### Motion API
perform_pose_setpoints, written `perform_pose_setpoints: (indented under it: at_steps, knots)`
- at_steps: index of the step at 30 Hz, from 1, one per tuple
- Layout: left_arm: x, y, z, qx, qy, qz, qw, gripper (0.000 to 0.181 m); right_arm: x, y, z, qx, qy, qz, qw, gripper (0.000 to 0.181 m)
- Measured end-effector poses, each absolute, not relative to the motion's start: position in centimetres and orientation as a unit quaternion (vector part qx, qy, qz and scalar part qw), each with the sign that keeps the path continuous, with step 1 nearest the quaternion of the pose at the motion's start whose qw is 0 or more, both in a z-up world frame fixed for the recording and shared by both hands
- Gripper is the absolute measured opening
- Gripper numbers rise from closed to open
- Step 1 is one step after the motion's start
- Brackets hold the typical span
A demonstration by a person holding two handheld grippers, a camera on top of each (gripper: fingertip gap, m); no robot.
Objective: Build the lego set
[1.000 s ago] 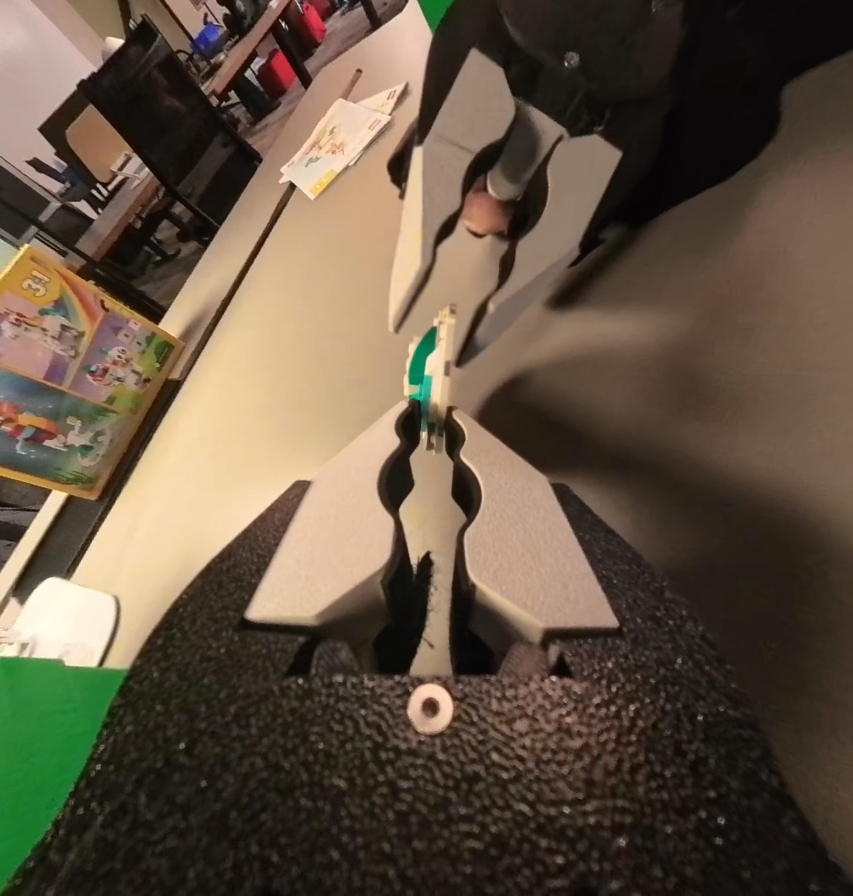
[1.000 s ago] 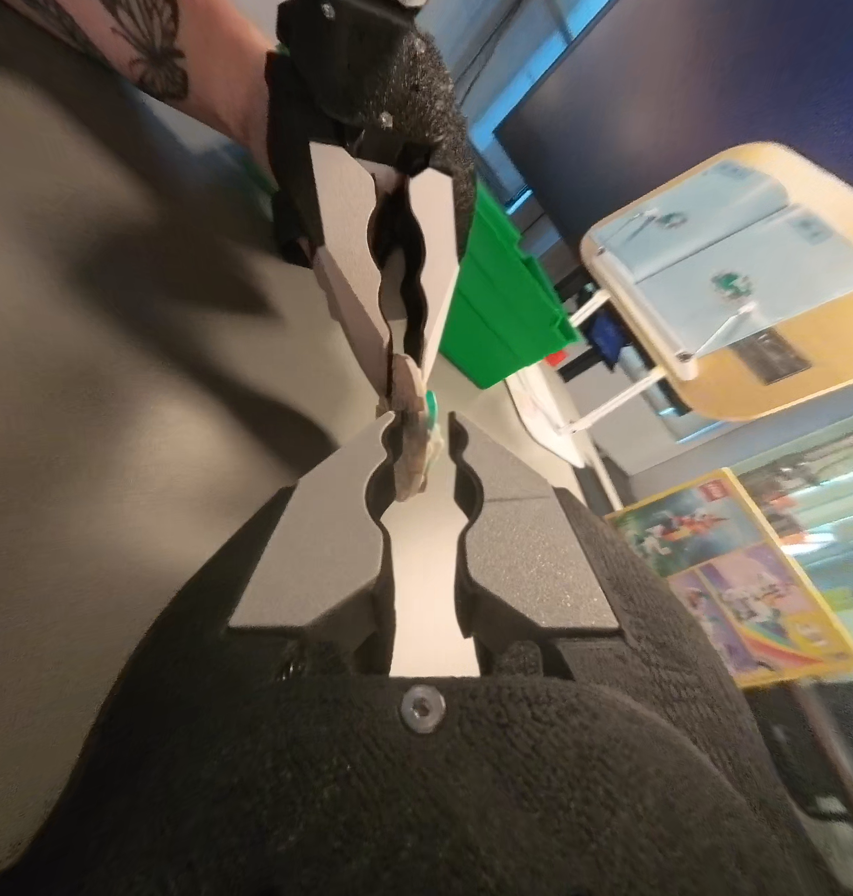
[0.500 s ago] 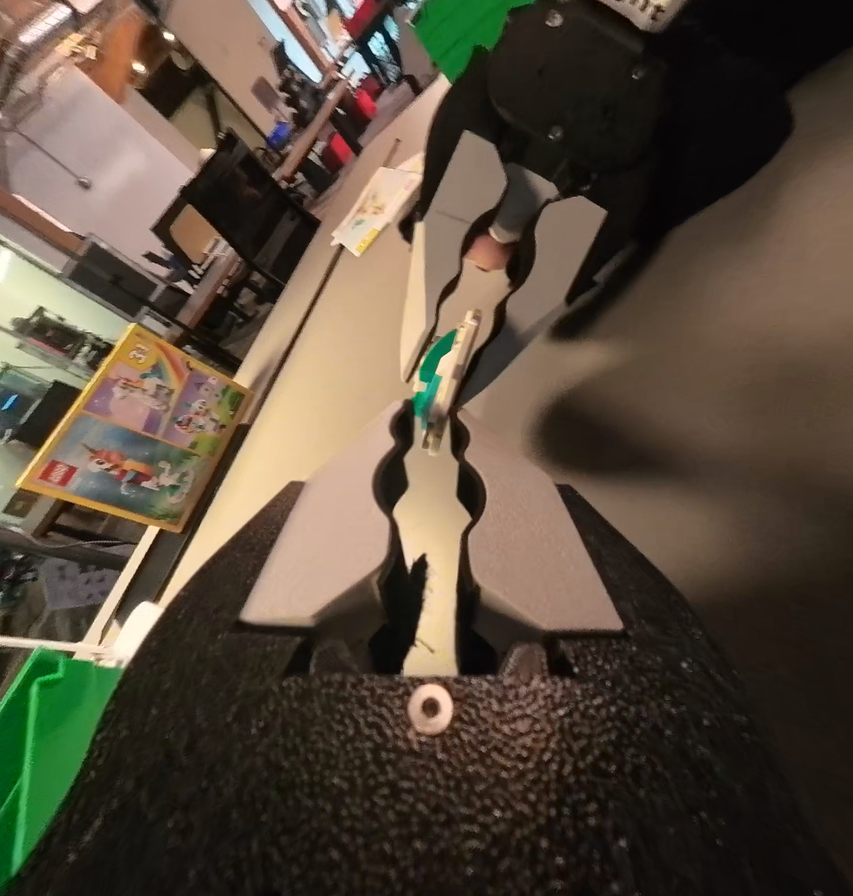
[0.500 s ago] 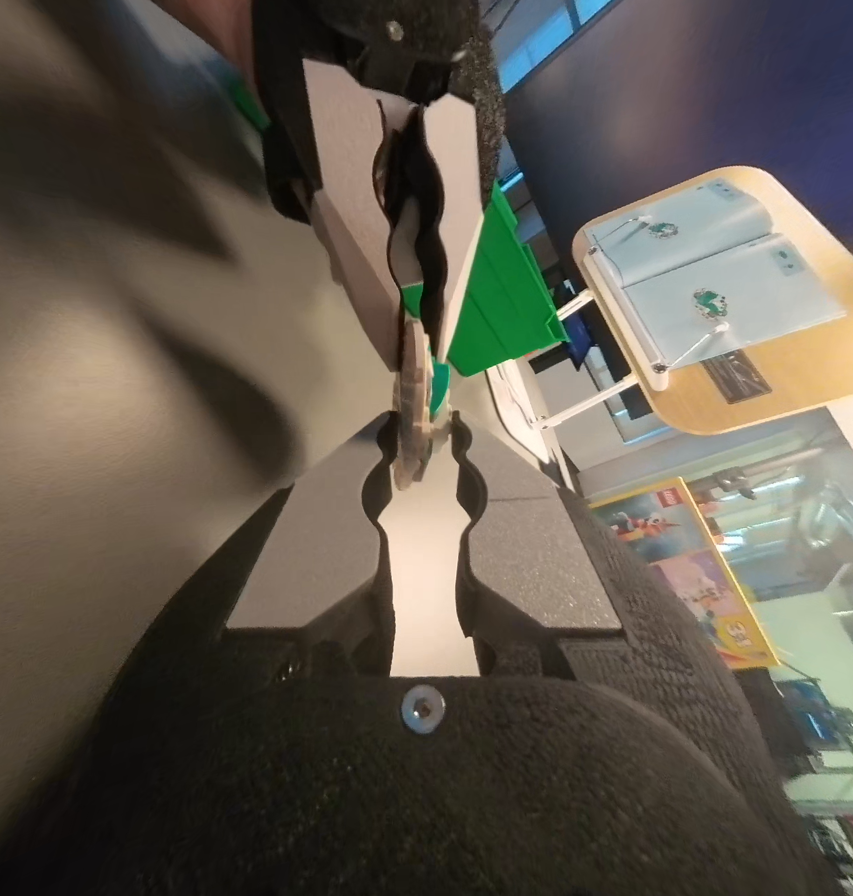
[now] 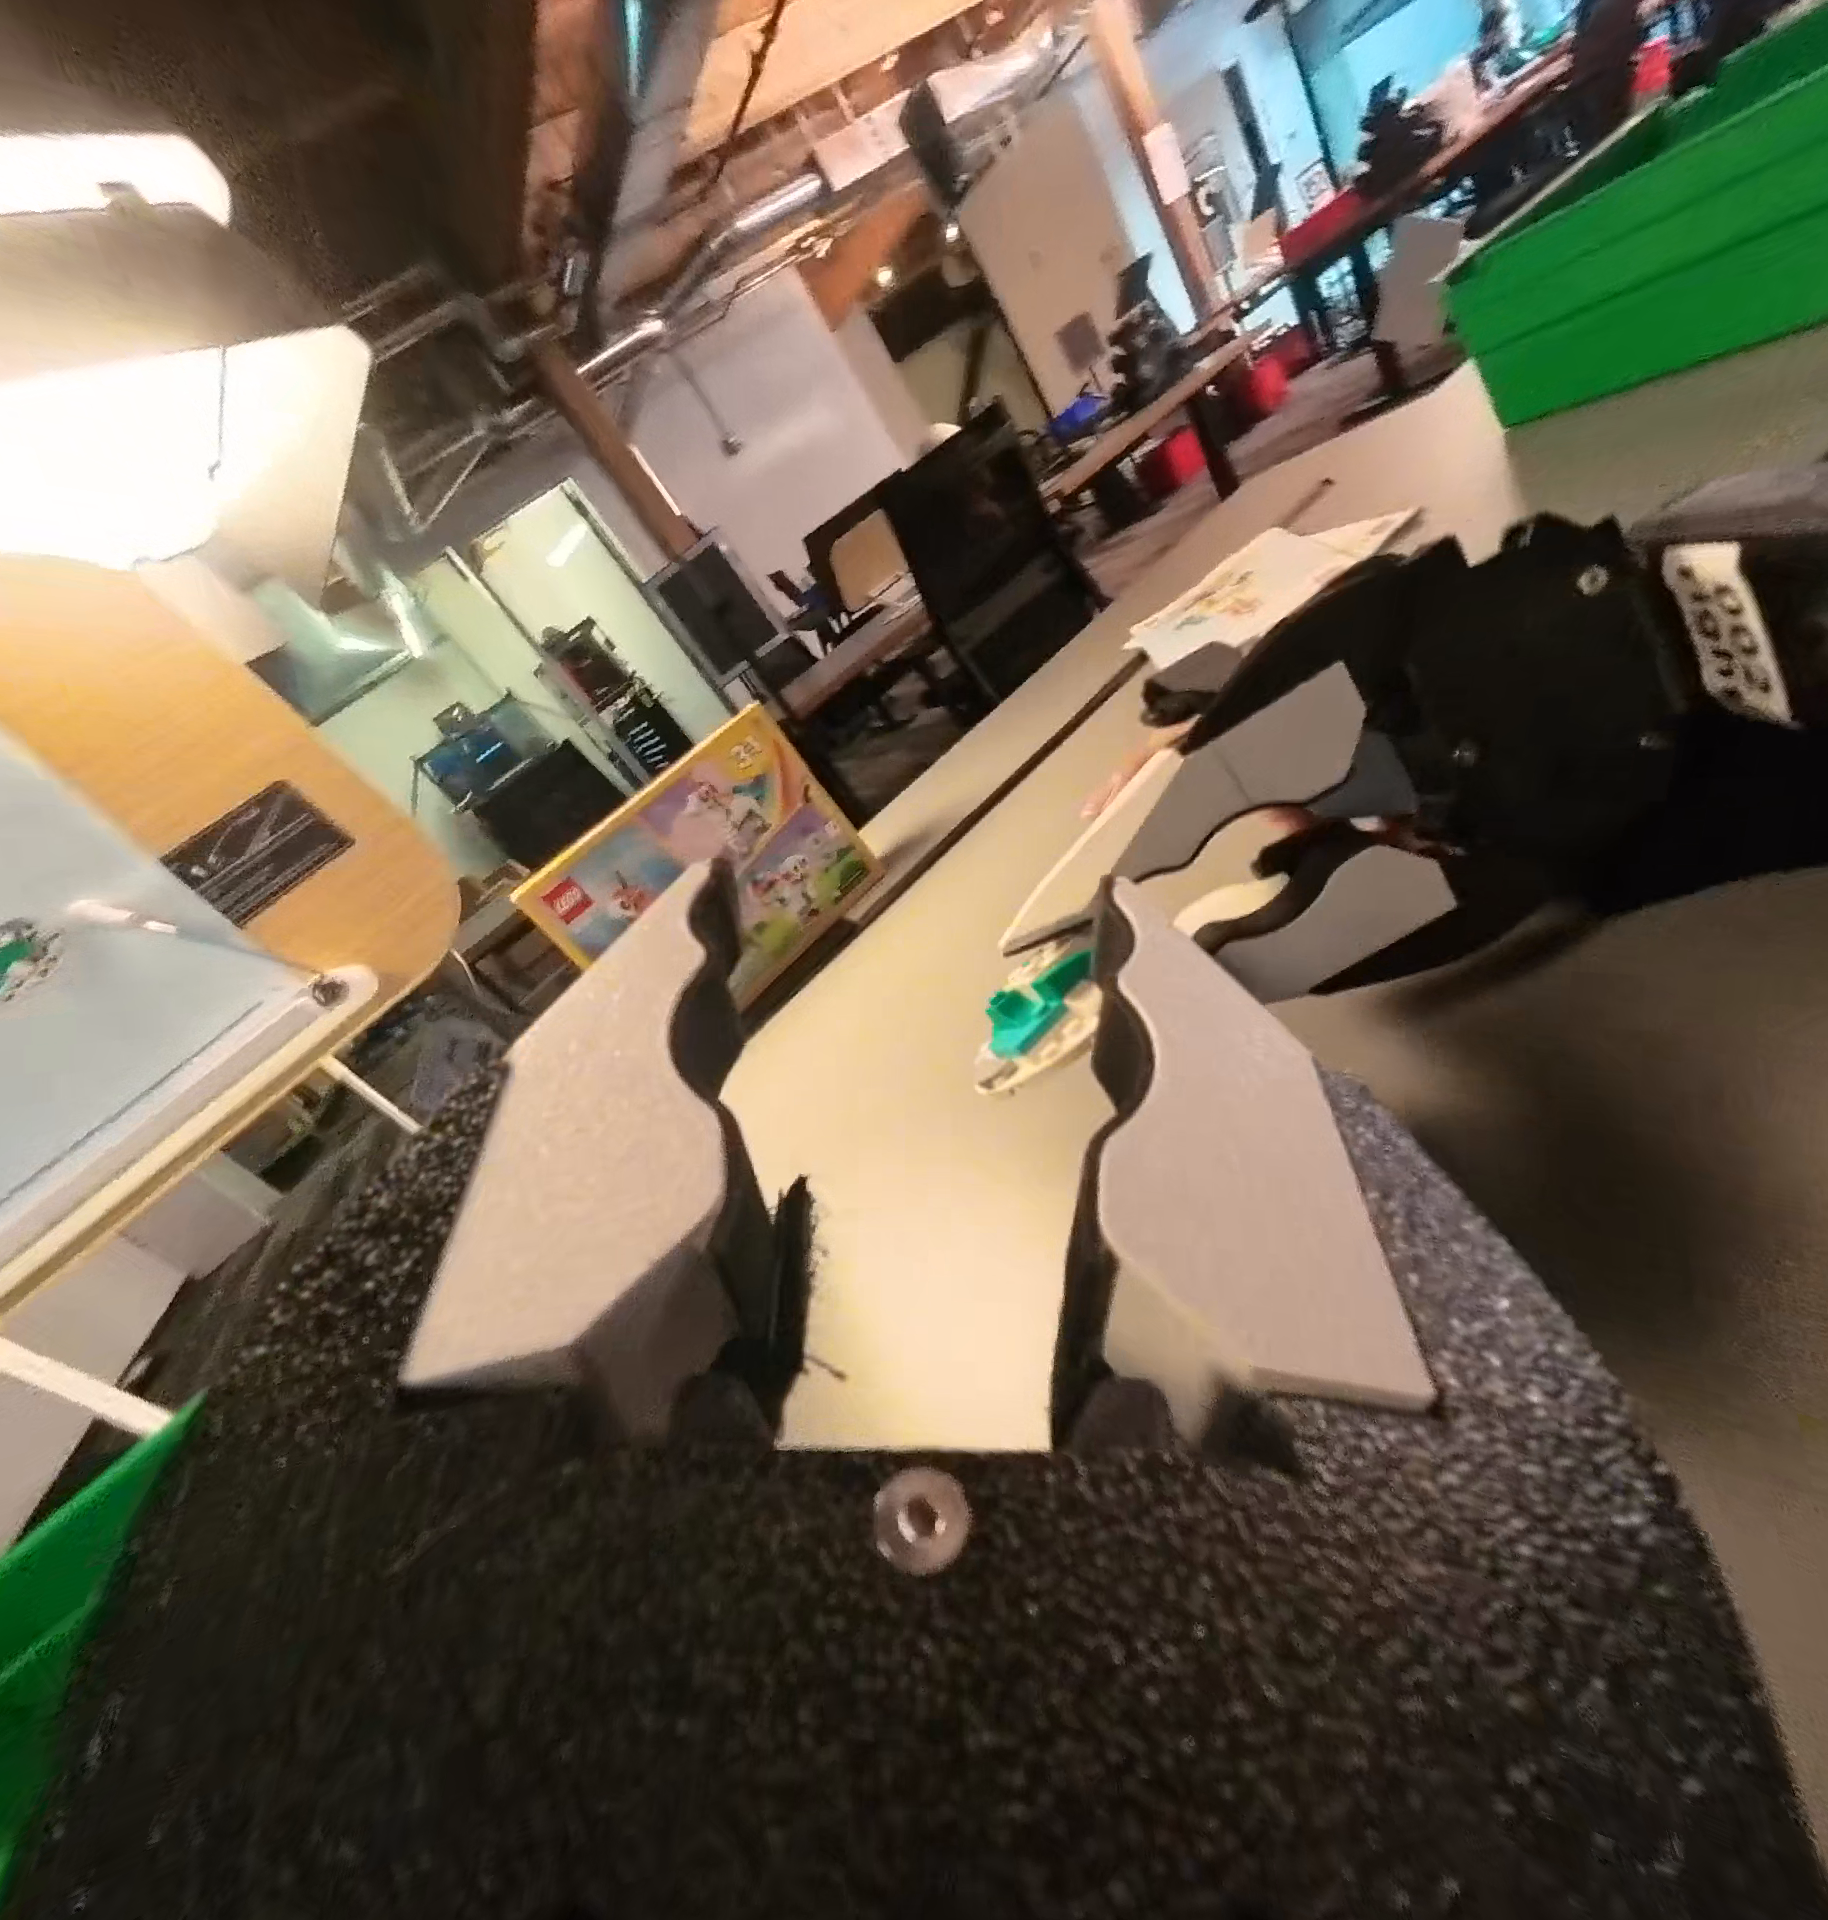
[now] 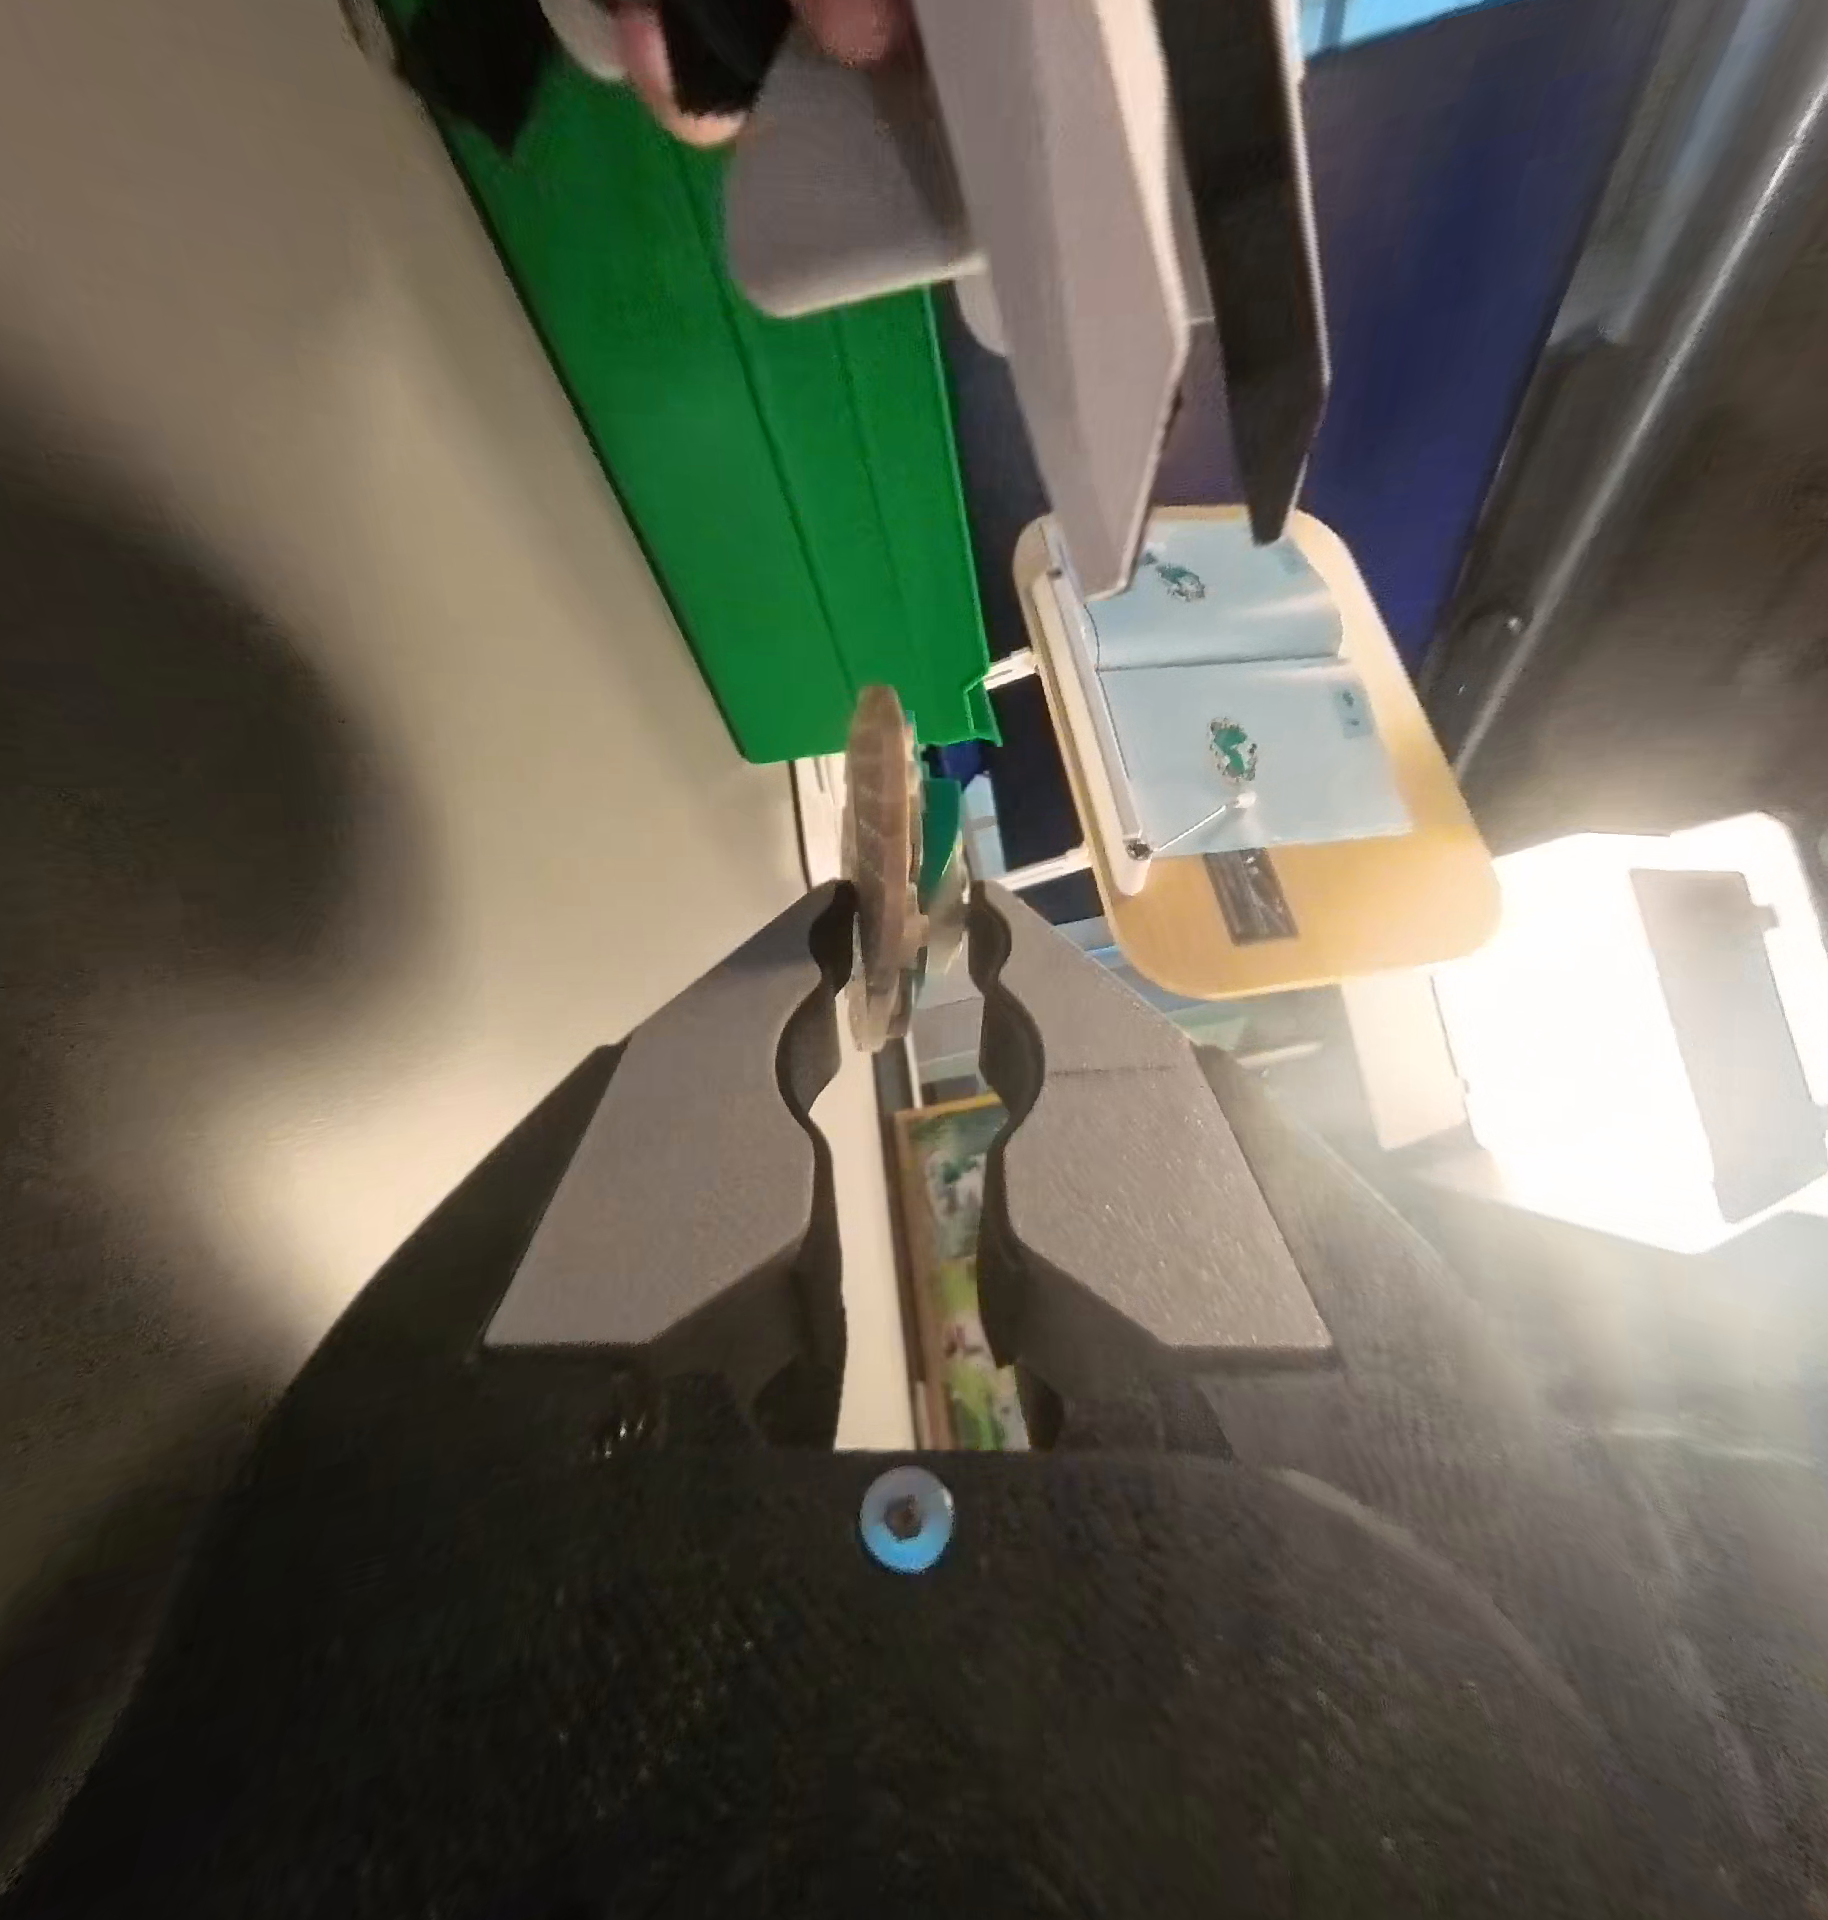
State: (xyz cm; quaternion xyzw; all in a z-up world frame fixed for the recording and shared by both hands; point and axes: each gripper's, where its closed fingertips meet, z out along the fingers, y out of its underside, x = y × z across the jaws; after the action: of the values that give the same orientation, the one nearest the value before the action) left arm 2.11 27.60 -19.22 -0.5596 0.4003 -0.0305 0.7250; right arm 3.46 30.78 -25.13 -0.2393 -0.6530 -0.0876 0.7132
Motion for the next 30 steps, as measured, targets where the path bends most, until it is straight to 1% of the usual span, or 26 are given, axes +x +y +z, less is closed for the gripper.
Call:
perform_pose_setpoints:
  at_steps: [7, 8, 10, 11, 21, 30]
  knots:
    - [1.8, 28.5, -20.3, -0.6, 0.373, -0.076, 0.703, 0.07, 1.5, 32.9, -24.9, -0.196, -0.657, -0.105, 0.721, 0.02]
    - [2.0, 28.6, -20.9, -0.613, 0.378, -0.09, 0.688, 0.075, 1.5, 33.1, -24.8, -0.194, -0.656, -0.105, 0.721, 0.02]
    - [2.5, 28.9, -22.5, -0.646, 0.384, -0.117, 0.65, 0.091, 1.5, 33.4, -24.7, -0.194, -0.654, -0.105, 0.723, 0.02]
    - [2.6, 29.1, -23.1, -0.657, 0.384, -0.122, 0.637, 0.094, 1.7, 33.5, -24.6, -0.194, -0.653, -0.104, 0.725, 0.02]
    - [2.5, 29.4, -24.1, -0.663, 0.389, -0.118, 0.629, 0.087, 1.7, 32.8, -24.5, -0.175, -0.656, -0.104, 0.727, 0.02]
    - [2.8, 29.3, -24.4, -0.662, 0.396, -0.112, 0.627, 0.085, 1.8, 32.9, -24.7, -0.177, -0.66, -0.102, 0.723, 0.02]
